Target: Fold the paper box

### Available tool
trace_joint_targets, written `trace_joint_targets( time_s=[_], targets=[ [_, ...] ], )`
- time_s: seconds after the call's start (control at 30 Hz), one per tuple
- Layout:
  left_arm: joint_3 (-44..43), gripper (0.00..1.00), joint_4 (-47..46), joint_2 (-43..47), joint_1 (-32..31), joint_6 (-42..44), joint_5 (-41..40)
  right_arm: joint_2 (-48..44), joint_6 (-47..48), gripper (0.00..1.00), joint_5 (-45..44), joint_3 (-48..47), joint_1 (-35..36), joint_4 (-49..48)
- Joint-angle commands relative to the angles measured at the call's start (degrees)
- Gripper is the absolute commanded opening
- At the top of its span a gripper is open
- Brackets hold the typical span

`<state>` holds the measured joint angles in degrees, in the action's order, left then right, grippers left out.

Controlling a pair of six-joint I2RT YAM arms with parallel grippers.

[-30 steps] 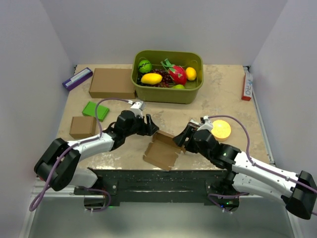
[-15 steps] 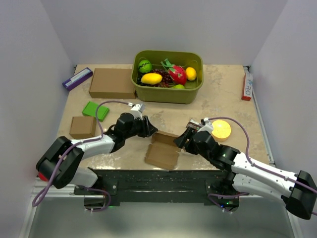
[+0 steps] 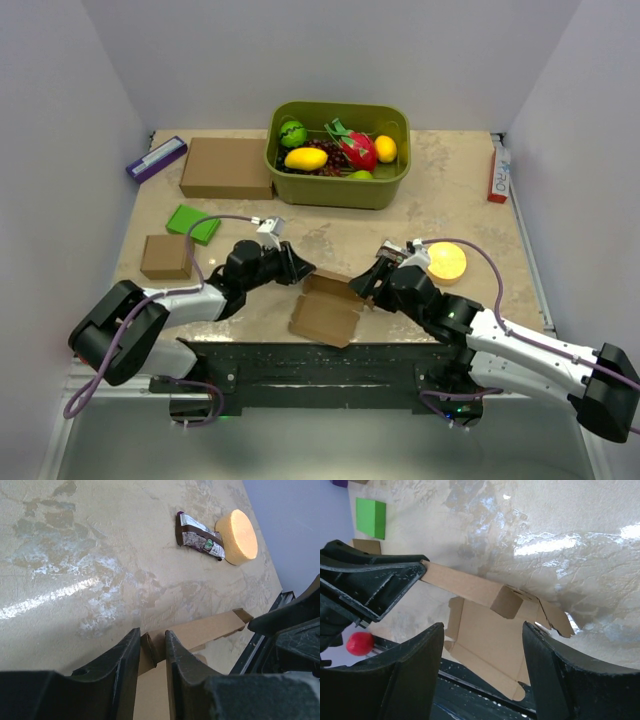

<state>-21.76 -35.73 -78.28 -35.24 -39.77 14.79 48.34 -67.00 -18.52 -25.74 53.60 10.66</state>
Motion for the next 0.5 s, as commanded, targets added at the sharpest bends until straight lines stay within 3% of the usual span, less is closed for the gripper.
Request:
trace_joint_targets(
  time_s=[0.0, 0.33, 0.47],
  targets=[
    [3.91, 0.29, 0.84, 0.06, 0.26, -0.83, 0.16, 0.53, -1.20, 0.67, -1.69, -0.01, 0.10, -4.59],
    [5.32, 0.25, -0.05, 3.22, 0.18, -1.36, -1.87, 1.76, -2.69, 0.66, -1.52, 0.42, 0.10, -6.79],
    [2.61, 0.39, 1.61, 3.84, 0.18, -0.05, -1.87, 0.97, -2.08, 0.67, -0.82, 0.69, 0.10, -6.53]
  ],
)
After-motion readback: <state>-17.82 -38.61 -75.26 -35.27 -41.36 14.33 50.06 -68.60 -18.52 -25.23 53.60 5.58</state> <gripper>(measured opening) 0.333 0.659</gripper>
